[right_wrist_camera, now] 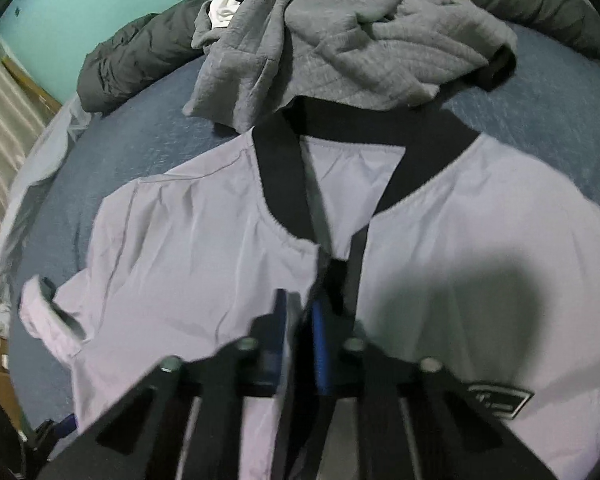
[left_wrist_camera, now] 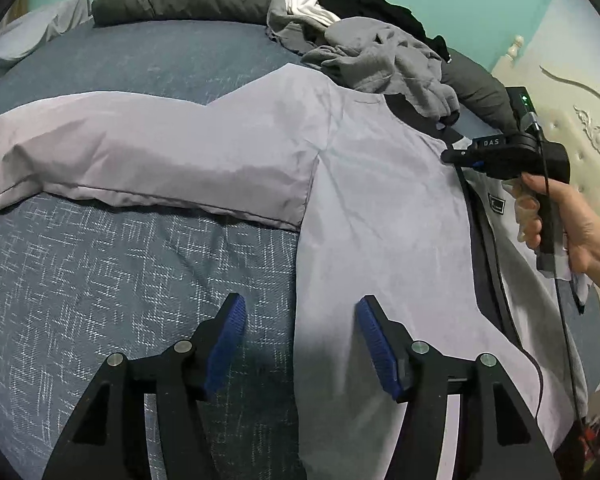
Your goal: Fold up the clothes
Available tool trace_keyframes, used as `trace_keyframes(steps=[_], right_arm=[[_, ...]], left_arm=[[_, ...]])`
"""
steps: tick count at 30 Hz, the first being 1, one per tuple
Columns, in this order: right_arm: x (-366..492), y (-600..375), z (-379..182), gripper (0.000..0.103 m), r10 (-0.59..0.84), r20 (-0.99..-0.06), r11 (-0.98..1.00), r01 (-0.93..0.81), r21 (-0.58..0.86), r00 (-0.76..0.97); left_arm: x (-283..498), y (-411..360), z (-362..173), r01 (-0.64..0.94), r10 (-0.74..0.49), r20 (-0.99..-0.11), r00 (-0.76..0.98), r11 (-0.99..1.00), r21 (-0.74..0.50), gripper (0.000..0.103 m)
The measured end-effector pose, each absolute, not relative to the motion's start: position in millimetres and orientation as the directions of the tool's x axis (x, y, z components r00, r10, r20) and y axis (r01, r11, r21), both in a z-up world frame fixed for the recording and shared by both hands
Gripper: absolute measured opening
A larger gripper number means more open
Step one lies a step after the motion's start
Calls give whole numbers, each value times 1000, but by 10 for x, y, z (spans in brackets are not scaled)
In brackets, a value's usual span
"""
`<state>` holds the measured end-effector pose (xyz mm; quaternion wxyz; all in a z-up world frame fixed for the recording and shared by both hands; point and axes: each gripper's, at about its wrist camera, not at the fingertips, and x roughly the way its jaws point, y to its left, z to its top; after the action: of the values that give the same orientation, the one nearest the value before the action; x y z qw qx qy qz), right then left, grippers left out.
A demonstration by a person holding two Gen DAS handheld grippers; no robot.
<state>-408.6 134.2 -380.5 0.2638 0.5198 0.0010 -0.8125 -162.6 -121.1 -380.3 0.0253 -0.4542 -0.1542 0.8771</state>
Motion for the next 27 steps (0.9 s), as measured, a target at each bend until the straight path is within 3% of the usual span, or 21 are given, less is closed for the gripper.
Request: trace_keyframes(steps=[7,16,18,20,27], right_arm=[[-4246,1205,-3628,2,-338,-837,-890,436,135,-431],[-4381,1086,-4008,4,-217,-895,-907,418,37,-390],[-4356,1112,-3928,6,-216,-879,-911,411,25,-424],[-4266,1147,-3767,15,-196,-847,-916,400,-21,-495],[-3882,1259,-3576,17,-367,-809,-866,487,116,-460]], left_arm=[[-1618,-1162,-3845,91,193,-794,-576,-951,-297,63],[-1643,-1162,-3932,96,194,-807,-557,-951,-295,63],[-1648,-1168,-3951,101,192,-810,-554,-950,-295,63],[-1633,-1184,-3970,105,189,-813,-550,-951,-292,63],[-1638,-1182,-3970,109,179,-816,-550,-953,-283,63]])
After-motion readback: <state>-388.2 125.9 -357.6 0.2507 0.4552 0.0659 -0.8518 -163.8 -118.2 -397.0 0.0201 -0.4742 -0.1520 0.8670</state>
